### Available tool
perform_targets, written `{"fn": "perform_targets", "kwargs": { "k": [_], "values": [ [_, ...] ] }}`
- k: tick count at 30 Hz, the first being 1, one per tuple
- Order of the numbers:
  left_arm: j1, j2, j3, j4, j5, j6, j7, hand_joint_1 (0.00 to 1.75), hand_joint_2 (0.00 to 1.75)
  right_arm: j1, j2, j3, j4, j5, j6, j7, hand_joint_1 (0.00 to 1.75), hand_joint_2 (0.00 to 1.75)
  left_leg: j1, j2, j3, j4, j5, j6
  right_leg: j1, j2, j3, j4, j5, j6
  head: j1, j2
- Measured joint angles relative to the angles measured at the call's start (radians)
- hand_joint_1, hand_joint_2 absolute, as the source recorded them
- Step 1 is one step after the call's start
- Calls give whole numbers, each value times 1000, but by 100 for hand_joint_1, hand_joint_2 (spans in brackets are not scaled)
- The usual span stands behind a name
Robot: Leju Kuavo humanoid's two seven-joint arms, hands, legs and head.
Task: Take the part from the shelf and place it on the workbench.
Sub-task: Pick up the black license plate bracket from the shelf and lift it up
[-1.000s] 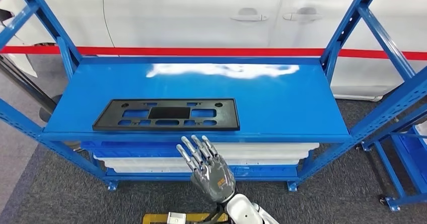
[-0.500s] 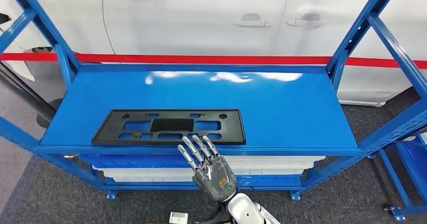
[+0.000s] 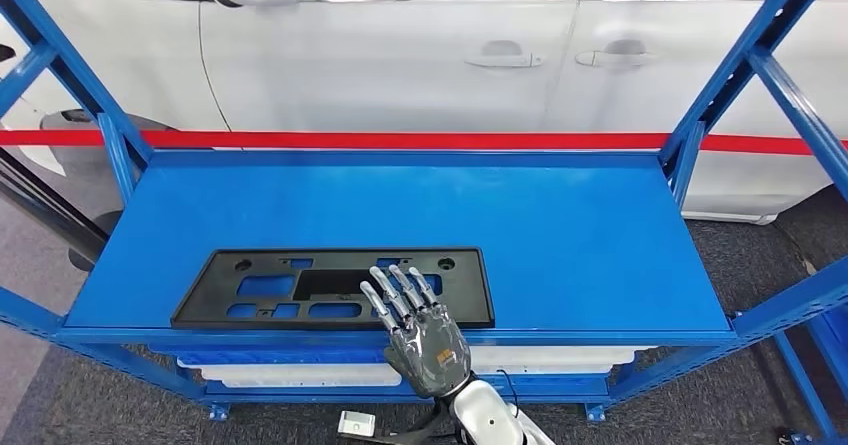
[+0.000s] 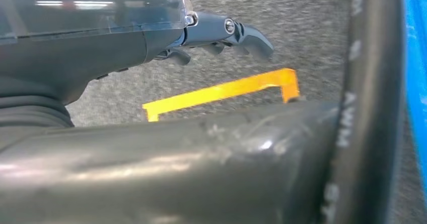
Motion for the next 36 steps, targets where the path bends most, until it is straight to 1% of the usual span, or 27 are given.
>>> {"fn": "perform_targets", "kwargs": {
  "k": [2,3,4,7,8,9,10,12,13,14,17,19,20,22,23,24,25,27,28,29,30,31,32,33,34,35,36],
  "values": [
    [1,1,-4,0,-2,0,0,0,0,0,2,-5,0,-1,0,0,0,175,1,-2,9,-4,2,17,0,-2,1,9,-5,9,0,0],
    [0,1,-5,0,-3,0,1,0,0,-1,3,-6,0,-2,-1,0,0,175,2,-3,17,-7,-1,24,-1,-3,-9,32,-8,12,0,0],
    [-2,1,-6,0,-4,0,1,0,0,-2,4,-8,0,-2,-1,0,0,175,3,-3,25,-10,-4,30,-3,-4,-33,73,-16,15,0,0],
    [-5,1,-8,0,-4,1,1,0,0,-2,4,-12,6,-4,-1,0,0,175,1,-4,47,-13,-23,39,-4,-5,-160,245,-70,19,0,0],
    [-5,2,-8,0,-4,1,0,0,0,-1,4,-12,9,-4,-1,0,0,175,-1,-5,56,-13,-31,40,-4,-5,-194,273,-79,17,0,0],
    [-5,2,-9,0,-5,1,-1,0,0,-1,4,-12,13,-4,-1,1,0,175,-2,-6,68,-13,-39,39,-3,-5,-212,269,-71,14,0,0],
    [-5,2,-9,0,-6,1,-2,0,0,-2,4,-12,17,-4,-1,2,0,175,-4,-7,81,-13,-48,38,0,-5,-215,235,-40,9,0,0],
    [-5,1,-10,1,-11,2,-4,0,0,-6,4,-12,28,-2,-1,8,0,175,-7,-9,103,-14,-66,34,9,-4,-197,120,61,-7,0,0],
    [-6,0,-11,1,-14,2,-4,0,0,-10,4,-12,37,-2,-1,11,0,175,-9,-11,111,-14,-74,30,14,-2,-188,72,97,-15,0,0],
    [-8,-1,-13,2,-18,3,-2,0,0,-14,4,-12,46,0,0,16,0,175,-9,-12,114,-17,-80,25,19,0,-183,44,121,-21,0,0],
    [-11,0,-20,2,-25,5,5,0,0,-38,6,-10,78,18,25,48,0,175,-10,-13,124,-12,-82,7,17,4,-168,21,128,-30,0,0],
    [-16,0,-27,2,-30,5,10,0,0,-65,9,-9,111,36,48,76,0,175,-9,-10,110,32,-101,-1,12,4,-149,7,124,-36,0,0],
    [-19,1,-31,2,-32,5,11,0,0,-78,10,-8,129,42,55,85,0,175,-8,-8,86,78,-123,-5,10,2,-141,3,123,-39,0,0],
    [-23,2,-34,3,-35,4,14,0,0,-97,12,-8,159,48,61,96,0,175,-7,-7,16,195,-173,-11,10,0,-134,2,116,-45,0,0],
    [-22,2,-34,3,-35,4,16,0,0,-102,12,-7,168,50,62,98,0,175,-6,-7,-12,232,-184,-14,11,0,-130,2,113,-46,0,0],
    [-22,3,-35,3,-35,4,16,0,0,-105,12,-7,175,52,65,101,0,175,-6,-7,-26,240,-176,-17,10,1,-126,2,110,-46,0,0],
    [-21,4,-35,3,-35,3,17,0,0,-110,12,-6,183,55,69,107,0,175,-6,-7,-21,209,-146,-17,10,2,-122,3,108,-45,0,0],
    [-23,5,-37,3,-36,0,17,0,0,-126,14,-4,206,59,83,124,0,175,-6,-6,21,84,-67,-15,10,4,-113,5,103,-40,0,0],
    [-25,6,-38,3,-36,-2,17,0,0,-137,15,-4,219,60,89,132,0,175,-7,-5,39,30,-51,-10,11,5,-112,8,101,-36,0,0],
    [-27,6,-40,3,-36,-3,17,0,0,-147,16,-4,232,59,94,138,0,175,-8,-5,50,-3,-43,-4,13,6,-112,10,99,-30,0,0],
    [-29,6,-41,3,-36,-4,17,0,0,-155,16,-4,242,59,97,142,0,175,-10,-5,52,-14,-45,4,14,6,-113,11,98,-25,1,0],
    [-29,6,-42,3,-36,-4,17,0,0,-162,17,-4,250,59,99,145,42,175,-11,-5,53,-17,-44,11,15,7,-113,11,97,-18,1,0],
    [-28,6,-43,3,-36,-4,17,0,0,-167,17,-4,257,58,100,147,86,175,-8,-4,56,-20,-30,19,16,7,-111,12,95,-12,1,0],
    [-28,6,-44,3,-36,-4,17,0,0,-172,18,-4,264,57,105,148,130,175,-5,-3,60,-25,-22,25,16,6,-112,19,87,-7,1,0],
    [-29,6,-45,3,-35,-4,17,0,0,-177,18,-4,272,53,115,149,173,175,-2,-1,62,-29,-16,31,15,6,-121,42,69,-2,1,0],
    [-30,6,-47,3,-35,-4,17,0,0,-182,18,-4,282,46,127,150,175,175,0,2,63,-32,-11,36,13,5,-139,84,40,3,1,0],
    [-30,6,-49,3,-33,-3,17,0,0,-187,18,-4,293,36,140,150,175,175,-1,4,61,-33,-9,38,10,3,-167,145,3,8,1,0]
  ]
}}
